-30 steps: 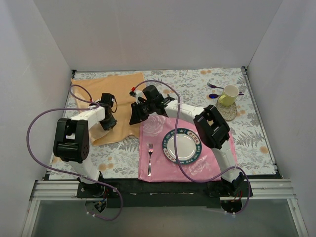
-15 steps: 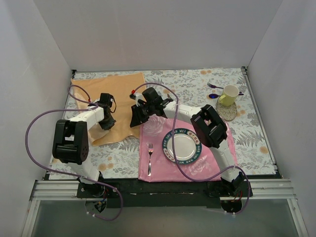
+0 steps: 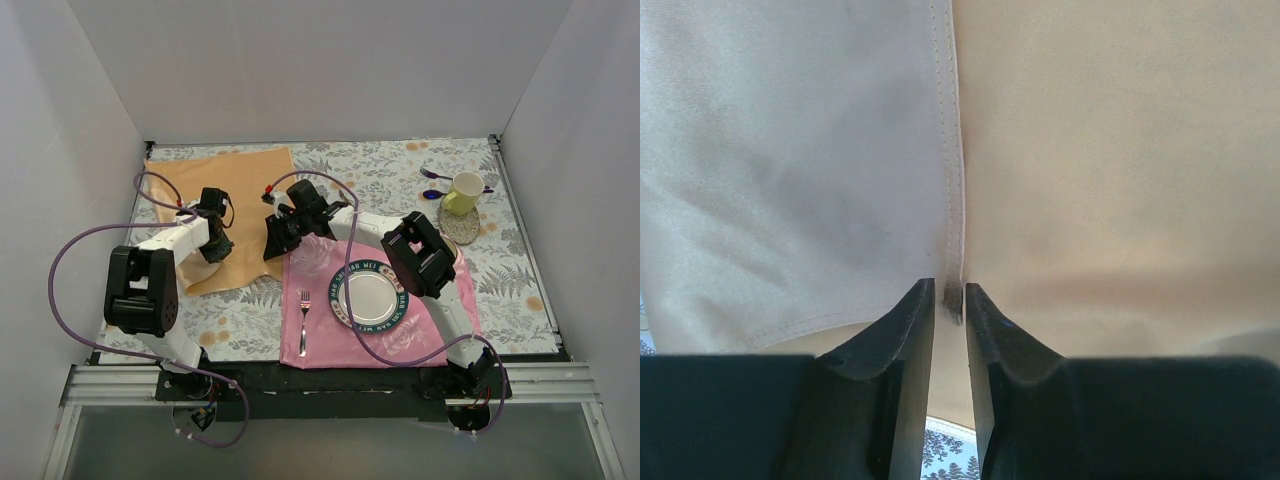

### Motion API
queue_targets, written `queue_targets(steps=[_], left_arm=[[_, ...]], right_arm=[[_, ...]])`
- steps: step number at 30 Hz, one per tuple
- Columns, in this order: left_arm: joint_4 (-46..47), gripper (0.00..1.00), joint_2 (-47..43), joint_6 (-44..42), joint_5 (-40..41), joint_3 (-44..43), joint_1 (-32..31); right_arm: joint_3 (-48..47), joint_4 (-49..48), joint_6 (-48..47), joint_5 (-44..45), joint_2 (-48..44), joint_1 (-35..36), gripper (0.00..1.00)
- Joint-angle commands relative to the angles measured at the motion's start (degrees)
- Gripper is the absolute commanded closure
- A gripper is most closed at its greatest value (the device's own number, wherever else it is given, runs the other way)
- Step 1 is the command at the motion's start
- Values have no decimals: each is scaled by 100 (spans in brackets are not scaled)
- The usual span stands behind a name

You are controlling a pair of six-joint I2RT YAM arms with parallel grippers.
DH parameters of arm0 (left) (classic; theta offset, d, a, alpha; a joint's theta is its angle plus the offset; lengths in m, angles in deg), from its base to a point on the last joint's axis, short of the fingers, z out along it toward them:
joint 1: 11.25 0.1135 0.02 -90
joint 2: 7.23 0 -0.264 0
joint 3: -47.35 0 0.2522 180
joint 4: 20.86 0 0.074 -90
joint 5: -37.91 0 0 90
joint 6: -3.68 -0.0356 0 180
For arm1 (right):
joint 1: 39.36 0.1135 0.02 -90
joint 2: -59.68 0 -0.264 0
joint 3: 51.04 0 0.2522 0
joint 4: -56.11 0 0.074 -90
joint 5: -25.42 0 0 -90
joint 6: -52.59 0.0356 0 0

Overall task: Fold the napkin, place the utensils inside, and roll it up
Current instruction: Flatten the napkin out

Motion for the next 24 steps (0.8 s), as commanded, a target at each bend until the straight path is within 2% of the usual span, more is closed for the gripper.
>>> queue_targets(steps=[1,10,12,18,21,24], left_arm=[[33,80,-349,-20,48,56,68],[86,100,-480,-38,91,171,94],[-54,100,-542,49,223,144,103],[-793,100,-1190,471,1558,12,226],[-1144,100,-1656,656,2305,65,576],[-1303,100,-2140,823,3026,222,1244]], right_arm=[[-305,-32,30,-169,28,48,73],[-252,-40,22,-160,20,48,73],[-270,-49,22,-169,46,39,73],[-515,21,-48,-143,187,65,73],[-542,100,-101,-81,117,118,73],[-472,126,-23,-195,-23,136,73]])
